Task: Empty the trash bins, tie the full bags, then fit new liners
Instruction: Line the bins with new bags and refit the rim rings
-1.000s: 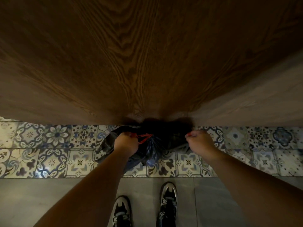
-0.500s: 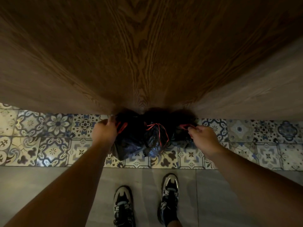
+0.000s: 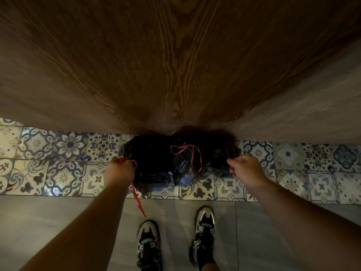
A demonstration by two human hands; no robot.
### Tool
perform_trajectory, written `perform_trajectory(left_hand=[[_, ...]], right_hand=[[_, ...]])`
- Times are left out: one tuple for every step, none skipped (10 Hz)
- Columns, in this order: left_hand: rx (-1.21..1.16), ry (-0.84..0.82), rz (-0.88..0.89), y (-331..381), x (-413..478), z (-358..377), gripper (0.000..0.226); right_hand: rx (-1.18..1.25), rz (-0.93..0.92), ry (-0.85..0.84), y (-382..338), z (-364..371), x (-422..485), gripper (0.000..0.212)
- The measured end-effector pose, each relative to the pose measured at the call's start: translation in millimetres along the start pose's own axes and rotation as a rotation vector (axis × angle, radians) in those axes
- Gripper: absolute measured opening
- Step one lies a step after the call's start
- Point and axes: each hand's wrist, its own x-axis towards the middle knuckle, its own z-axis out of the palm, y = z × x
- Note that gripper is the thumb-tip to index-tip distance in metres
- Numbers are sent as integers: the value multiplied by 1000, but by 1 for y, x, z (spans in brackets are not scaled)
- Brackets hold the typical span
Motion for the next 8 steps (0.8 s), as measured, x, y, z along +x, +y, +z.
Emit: perform_trajectory(left_hand=[[-100, 70, -37, -15, 9, -21, 27], [-104, 92, -27, -18, 14, -30, 27], [-79, 81, -8, -19, 16, -33, 31], [-106, 74, -18, -19, 11, -34, 37], [-197, 43, -16, -22, 3, -36, 41], [-223, 15, 6, -21, -2, -43, 41], [-275, -22, 34, -14, -10, -64, 41], [-306, -47, 53, -12, -19, -79, 29]], right_hand=[[41, 20, 18, 5, -4, 2, 17], [20, 19, 24, 5, -3, 1, 14], [-7, 22, 42, 3, 1, -6, 12], [-16, 15, 50, 1, 3, -12, 11], [-35, -4, 48, -1, 4, -20, 10], [2, -1, 48, -5, 1, -26, 9], [37, -18, 50, -13, -10, -45, 5], [65, -32, 33, -18, -24, -63, 3]])
